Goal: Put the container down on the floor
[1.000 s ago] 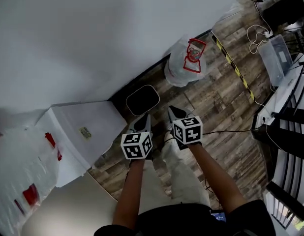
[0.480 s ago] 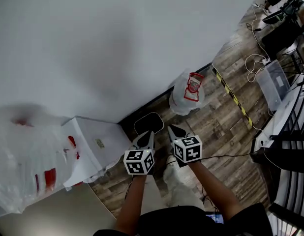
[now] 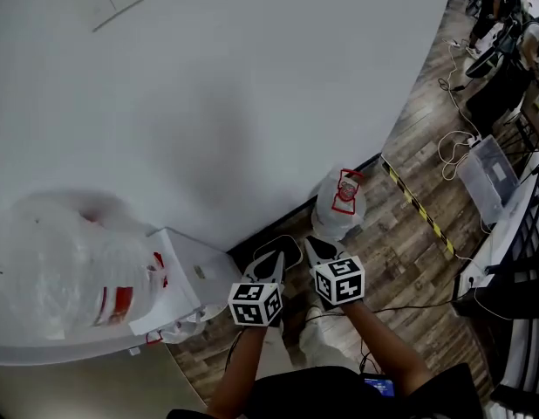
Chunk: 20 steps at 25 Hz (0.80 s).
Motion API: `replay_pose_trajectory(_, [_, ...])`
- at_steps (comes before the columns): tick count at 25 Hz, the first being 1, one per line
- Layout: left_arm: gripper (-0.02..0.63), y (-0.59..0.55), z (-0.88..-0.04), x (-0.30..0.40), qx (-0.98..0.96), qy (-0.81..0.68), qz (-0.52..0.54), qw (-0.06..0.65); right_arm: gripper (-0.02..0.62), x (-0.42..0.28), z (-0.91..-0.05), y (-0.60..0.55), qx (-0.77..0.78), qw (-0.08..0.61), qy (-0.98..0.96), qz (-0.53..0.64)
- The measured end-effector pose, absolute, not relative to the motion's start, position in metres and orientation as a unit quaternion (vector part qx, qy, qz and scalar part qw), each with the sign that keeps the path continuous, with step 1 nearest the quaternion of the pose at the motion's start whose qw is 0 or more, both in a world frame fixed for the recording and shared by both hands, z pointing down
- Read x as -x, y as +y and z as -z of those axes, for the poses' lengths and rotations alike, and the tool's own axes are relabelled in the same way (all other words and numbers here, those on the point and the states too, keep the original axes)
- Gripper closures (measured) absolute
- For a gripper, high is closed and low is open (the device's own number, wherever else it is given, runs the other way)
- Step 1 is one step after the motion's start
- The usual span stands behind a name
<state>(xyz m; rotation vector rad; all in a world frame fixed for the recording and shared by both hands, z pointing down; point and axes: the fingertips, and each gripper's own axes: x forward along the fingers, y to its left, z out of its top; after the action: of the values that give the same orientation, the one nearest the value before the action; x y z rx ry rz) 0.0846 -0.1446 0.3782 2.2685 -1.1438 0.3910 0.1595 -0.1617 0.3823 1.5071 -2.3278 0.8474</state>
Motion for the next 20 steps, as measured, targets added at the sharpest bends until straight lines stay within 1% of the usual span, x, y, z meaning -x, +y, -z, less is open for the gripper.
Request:
replay_pose_trajectory(7, [0.588, -0.135, -0.317, -0.097, -0.862, -0.429, -0.114, 0.244, 0.561, -0.170, -0.316, -0.157, -0.523, 0.092, -0.812, -0.241])
replay_pose_trajectory(10, [0.588, -0.127, -0.296, -0.100, -0.866, -0.431, -0.094, 0.235, 0.561, -0.169, -0.298, -0.148, -0.513, 0.094, -0.822, -0.229])
replay_pose_trajectory(13, [0.588, -0.120, -0.281, -0.097, -0.866, -0.441, -0.086, 0.221, 0.561, -0.164, -0.285, -0.141, -0.503, 0.095, -0.831, -0.218])
replay_pose_trajectory(17, [0.588, -0.115, -0.263, -0.093, -0.863, -0.448, -0.062, 0.225, 0.561, -0.151, -0.267, -0.135, -0.490, 0.088, -0.842, -0.207])
replay_pose_trajectory(20, [0.588, -0.110, -0.246, -0.092, -0.870, -0.442, -0.054, 0.213, 0.561, -0.139, -0.253, -0.131, -0.485, 0.088, -0.849, -0.192])
